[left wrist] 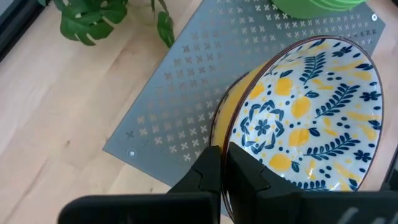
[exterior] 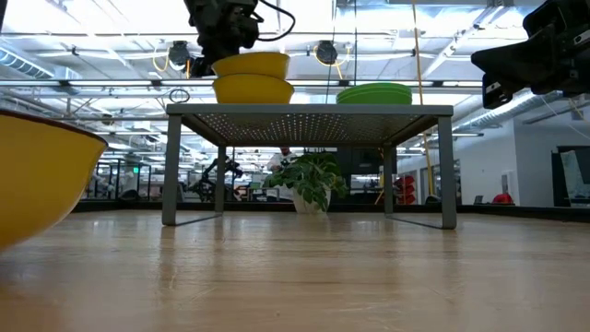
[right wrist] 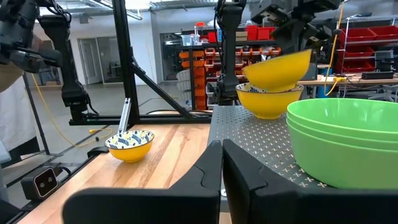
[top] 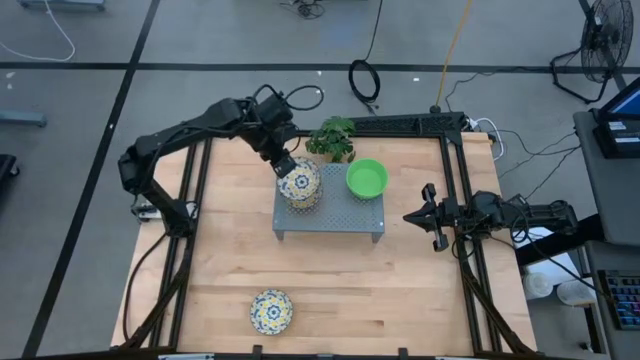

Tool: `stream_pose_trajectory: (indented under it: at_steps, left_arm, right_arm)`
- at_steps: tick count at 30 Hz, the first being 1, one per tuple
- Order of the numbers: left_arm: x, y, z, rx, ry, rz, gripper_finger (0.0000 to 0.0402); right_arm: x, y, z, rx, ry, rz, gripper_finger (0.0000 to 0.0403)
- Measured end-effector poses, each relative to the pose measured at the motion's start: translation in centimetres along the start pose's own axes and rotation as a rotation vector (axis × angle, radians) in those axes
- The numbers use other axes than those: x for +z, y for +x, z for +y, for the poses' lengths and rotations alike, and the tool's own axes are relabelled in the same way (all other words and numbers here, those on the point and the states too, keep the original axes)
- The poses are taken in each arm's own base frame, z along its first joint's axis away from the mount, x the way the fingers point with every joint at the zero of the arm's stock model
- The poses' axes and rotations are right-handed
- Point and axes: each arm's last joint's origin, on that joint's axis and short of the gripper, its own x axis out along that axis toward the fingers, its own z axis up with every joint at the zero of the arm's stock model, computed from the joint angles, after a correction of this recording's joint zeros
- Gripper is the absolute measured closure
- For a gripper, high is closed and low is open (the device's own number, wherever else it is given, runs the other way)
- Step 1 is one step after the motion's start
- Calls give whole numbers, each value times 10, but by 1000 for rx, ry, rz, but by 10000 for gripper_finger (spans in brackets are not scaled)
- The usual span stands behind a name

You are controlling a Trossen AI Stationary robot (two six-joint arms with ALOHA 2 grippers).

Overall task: Pick & Place Mini bowls
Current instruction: Stack the left yellow bowl on the yellow bowl on the shelf, then stack the yellow bowl on the yellow bowl on the shelf

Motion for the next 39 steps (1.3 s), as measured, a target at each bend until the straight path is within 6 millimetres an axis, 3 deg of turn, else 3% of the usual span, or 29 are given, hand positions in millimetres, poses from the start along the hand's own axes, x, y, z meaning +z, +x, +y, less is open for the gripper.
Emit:
stream_pose_trajectory:
  at_steps: [19, 29, 39]
  left_arm:
    - [-13, 26, 0, 1, -1, 75, 394]
    - [-10, 27, 0, -1, -12, 49, 334]
    - [-10, 27, 1, -2, 16, 47, 326]
  right_arm:
    - [0, 0, 0, 0, 0, -1, 403]
    - [0, 0, 0, 0, 0, 0, 403]
    - [0, 0, 0, 0, 0, 0, 403]
